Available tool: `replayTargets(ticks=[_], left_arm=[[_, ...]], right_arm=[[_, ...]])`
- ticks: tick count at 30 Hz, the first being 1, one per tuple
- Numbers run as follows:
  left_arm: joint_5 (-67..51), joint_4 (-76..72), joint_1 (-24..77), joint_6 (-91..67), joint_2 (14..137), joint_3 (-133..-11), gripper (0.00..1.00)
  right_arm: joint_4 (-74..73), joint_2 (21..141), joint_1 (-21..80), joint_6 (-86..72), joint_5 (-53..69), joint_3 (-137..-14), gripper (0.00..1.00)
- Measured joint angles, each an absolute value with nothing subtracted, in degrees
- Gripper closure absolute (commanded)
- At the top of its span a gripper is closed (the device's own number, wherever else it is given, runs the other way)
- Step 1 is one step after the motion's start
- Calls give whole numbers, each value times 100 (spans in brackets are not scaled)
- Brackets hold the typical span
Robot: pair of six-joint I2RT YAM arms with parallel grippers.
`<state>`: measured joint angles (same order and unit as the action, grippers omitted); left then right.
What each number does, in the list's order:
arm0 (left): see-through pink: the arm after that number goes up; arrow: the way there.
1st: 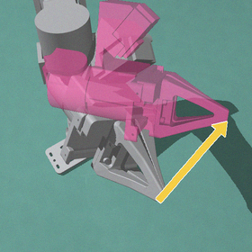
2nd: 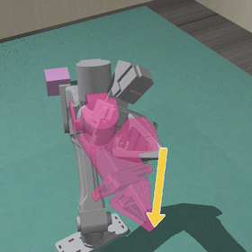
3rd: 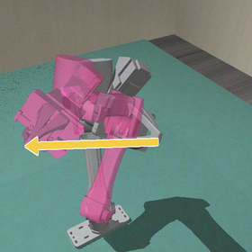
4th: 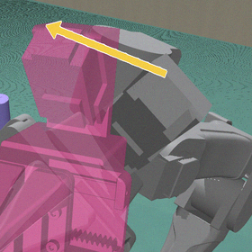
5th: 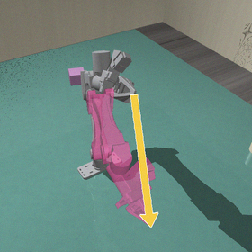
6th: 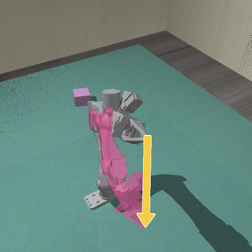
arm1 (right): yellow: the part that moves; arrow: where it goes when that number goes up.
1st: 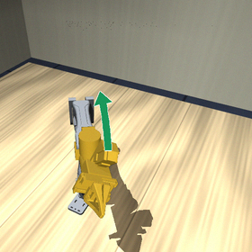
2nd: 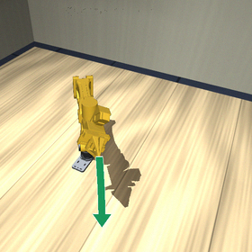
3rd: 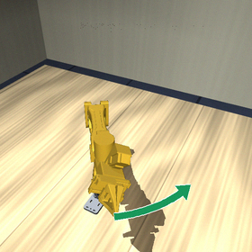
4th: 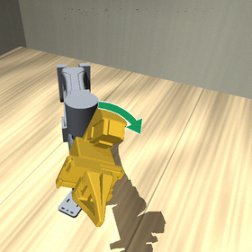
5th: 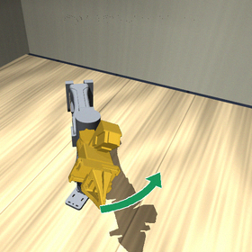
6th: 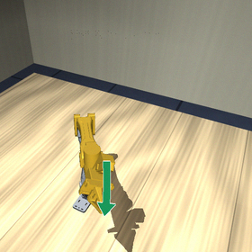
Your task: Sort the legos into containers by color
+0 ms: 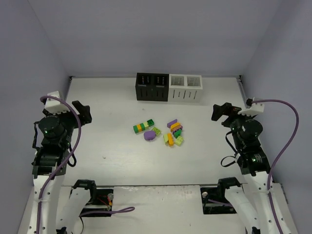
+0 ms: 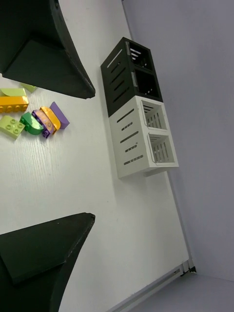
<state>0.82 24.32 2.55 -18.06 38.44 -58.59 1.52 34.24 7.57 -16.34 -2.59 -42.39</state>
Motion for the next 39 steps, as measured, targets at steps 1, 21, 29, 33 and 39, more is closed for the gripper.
replayTargets(ticks=[1,21,29,33,39], left_arm=[[82,2434,255,-1806,3859,-5859,26],[-176,2637,217,-1876,4237,-5859,26],[-213,2641,217,-1894,4285,-5859,26],[-233,2670,217,-1896,4313,-5859,26],[-252,2681,217,-1898,4313,-5859,26]], right_arm=[[121,3507,757,-1649,-259,-4272,0],[-191,6696,2237,-2893,-604,-4458,4],[-222,7201,3214,-3859,-1492,-4436,19],[-279,7544,3459,-4254,-1697,-4431,28],[-390,8265,3778,-4733,-1962,-4431,33]])
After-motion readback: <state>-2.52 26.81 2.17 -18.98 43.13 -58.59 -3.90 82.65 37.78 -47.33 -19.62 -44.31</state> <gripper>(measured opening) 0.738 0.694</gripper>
